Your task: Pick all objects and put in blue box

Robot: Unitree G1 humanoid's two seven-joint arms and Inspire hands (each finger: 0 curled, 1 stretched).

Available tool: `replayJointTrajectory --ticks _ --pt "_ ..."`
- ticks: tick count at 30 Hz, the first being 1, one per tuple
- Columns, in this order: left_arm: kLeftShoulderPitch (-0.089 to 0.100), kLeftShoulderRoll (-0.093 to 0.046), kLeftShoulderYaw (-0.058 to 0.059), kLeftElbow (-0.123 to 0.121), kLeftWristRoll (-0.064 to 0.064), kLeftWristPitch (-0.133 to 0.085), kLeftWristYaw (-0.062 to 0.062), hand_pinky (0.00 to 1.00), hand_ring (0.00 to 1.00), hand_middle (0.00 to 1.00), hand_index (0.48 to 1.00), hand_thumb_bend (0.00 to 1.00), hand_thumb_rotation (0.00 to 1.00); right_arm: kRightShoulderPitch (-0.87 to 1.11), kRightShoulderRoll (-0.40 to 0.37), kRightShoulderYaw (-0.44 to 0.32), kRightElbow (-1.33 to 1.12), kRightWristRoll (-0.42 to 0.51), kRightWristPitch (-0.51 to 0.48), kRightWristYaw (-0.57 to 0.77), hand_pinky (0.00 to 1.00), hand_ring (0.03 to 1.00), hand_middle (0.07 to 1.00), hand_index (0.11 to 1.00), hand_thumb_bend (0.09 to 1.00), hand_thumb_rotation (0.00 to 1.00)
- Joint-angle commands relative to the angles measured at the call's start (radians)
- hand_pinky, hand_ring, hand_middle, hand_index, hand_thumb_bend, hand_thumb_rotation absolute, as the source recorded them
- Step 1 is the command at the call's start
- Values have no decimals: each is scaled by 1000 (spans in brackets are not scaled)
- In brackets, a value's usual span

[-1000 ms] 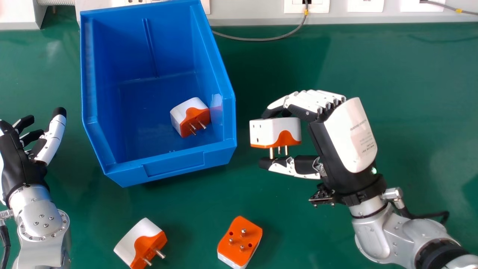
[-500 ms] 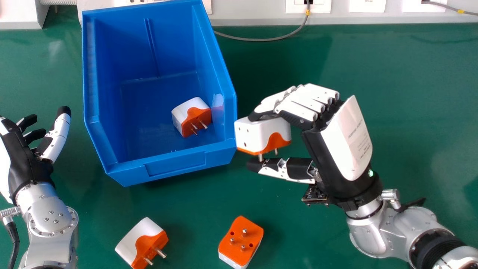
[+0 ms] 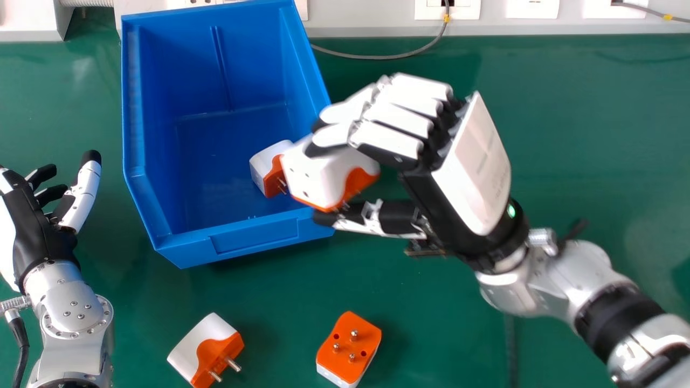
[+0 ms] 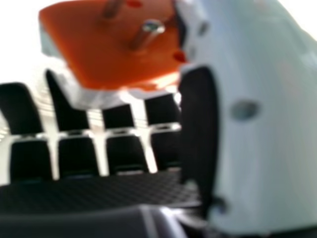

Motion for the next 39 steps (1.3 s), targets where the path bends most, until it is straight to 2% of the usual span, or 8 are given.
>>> replayJointTrajectory --ticks 1,4,7,13,20,24,31,39 --pt "-6 -3 -12 12 10 12 -4 605 748 818 877 634 513 -58 33 -16 -59 6 -9 -87 359 471 550 453 498 0" --pt "-8 -2 -11 22 8 10 -3 607 750 818 877 634 514 -82 64 -17 -85 -8 -3 -87 362 475 549 451 498 0" --pt "-7 -4 -12 20 9 13 2 609 752 818 877 634 515 -114 87 -5 -97 -38 20 -87 365 478 548 448 498 0" --pt "-9 -11 -15 21 11 15 12 609 752 818 878 635 516 -173 86 31 -88 -71 30 -87 367 480 545 448 498 0" --pt "-14 -13 -18 23 6 14 11 610 751 815 878 637 519 -280 110 81 19 -51 28 -87 364 487 554 445 496 0" --pt "-14 -12 -16 32 3 4 7 614 754 816 878 638 520 -353 142 97 148 4 43 64 365 484 552 441 497 0" --pt "-13 -12 -16 33 4 2 7 613 755 817 878 639 521 -429 176 109 271 81 111 287 365 474 552 451 497 0" --pt "-6 -16 -18 22 7 2 17 614 756 816 878 638 522 -455 179 70 300 223 145 610 360 477 548 455 498 0"
